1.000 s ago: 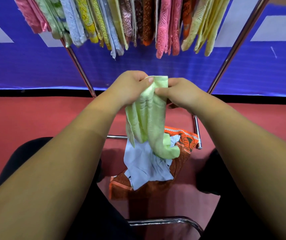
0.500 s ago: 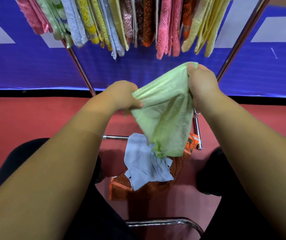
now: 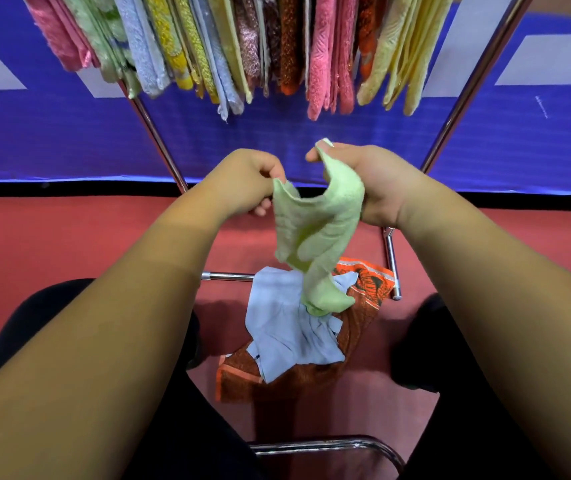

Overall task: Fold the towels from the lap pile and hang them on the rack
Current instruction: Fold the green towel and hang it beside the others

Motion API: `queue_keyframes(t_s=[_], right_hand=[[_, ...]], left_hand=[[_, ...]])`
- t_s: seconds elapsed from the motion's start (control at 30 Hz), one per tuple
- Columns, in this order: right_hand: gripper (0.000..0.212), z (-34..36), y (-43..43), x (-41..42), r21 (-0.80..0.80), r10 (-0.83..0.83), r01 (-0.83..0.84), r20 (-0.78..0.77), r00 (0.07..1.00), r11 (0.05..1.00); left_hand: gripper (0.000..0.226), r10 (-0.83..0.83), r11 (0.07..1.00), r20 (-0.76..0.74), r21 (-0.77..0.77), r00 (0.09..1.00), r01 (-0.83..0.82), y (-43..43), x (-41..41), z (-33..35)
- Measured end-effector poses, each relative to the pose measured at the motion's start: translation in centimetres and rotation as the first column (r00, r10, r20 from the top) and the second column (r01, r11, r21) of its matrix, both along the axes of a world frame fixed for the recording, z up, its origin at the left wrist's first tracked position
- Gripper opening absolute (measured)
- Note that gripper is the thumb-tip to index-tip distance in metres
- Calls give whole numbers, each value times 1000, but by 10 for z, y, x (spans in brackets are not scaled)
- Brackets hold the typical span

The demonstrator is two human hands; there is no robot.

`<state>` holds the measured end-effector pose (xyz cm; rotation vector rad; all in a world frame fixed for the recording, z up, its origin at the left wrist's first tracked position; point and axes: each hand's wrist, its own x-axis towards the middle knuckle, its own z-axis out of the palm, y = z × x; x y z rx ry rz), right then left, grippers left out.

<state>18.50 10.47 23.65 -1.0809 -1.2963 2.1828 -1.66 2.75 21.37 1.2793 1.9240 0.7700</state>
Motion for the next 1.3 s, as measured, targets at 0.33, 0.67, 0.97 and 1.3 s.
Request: queue_keyframes(t_s=[0.33,0.67,0.97,1.3], right_hand=[[15,-22,10,-3,-96,-82,76,-59,995,992],[34,-28,9,-8,-192,-101,76,-124,987,979],[19,-43,20,-13,264,-119,80,134,984,961],[42,-48,9,-16,349,33,-108,213,976,931]], left_hand=[[26,-10,963,221,266,975,-50,2,13,10],[30,55,959,242,258,969,-119,4,17,11],[17,254,967,607,-136,753,-216,10,15,18],[16,361,913,568,-378,740,-155,13,15,-11]])
